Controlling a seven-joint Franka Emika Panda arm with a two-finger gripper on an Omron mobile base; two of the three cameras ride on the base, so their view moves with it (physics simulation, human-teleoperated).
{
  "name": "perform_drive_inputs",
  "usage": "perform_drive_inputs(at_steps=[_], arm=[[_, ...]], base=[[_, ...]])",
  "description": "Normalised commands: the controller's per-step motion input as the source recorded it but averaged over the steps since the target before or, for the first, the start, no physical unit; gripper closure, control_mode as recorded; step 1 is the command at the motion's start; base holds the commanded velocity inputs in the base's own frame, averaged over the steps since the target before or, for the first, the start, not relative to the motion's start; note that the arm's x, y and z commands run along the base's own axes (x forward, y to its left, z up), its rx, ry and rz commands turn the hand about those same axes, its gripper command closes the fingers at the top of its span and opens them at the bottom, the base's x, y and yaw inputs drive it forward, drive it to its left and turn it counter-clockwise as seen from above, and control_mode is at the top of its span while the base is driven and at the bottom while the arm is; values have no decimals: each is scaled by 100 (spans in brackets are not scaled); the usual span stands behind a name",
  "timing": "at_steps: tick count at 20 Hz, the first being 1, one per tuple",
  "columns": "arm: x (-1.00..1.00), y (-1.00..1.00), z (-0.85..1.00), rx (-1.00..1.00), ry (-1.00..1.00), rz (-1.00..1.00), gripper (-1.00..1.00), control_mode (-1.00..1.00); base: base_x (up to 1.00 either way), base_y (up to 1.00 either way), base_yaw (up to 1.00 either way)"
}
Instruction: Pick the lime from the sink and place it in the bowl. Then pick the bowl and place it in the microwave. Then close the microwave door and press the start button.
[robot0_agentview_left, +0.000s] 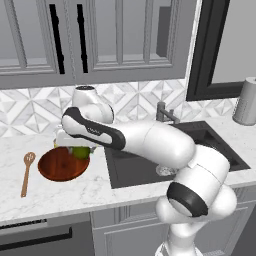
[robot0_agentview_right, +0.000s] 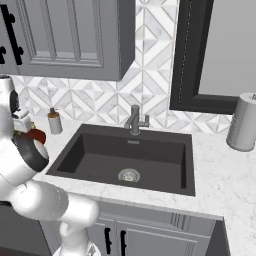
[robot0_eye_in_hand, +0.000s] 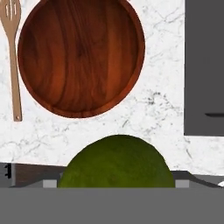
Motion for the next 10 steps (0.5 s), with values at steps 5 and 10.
perform_drive_inputs(at_steps=[5, 10], arm=[[35, 20, -50, -4, -4, -1, 100, -100], [32, 8, -40, -1, -3, -1, 100, -100]], base=[[0, 0, 0], [0, 0, 0]])
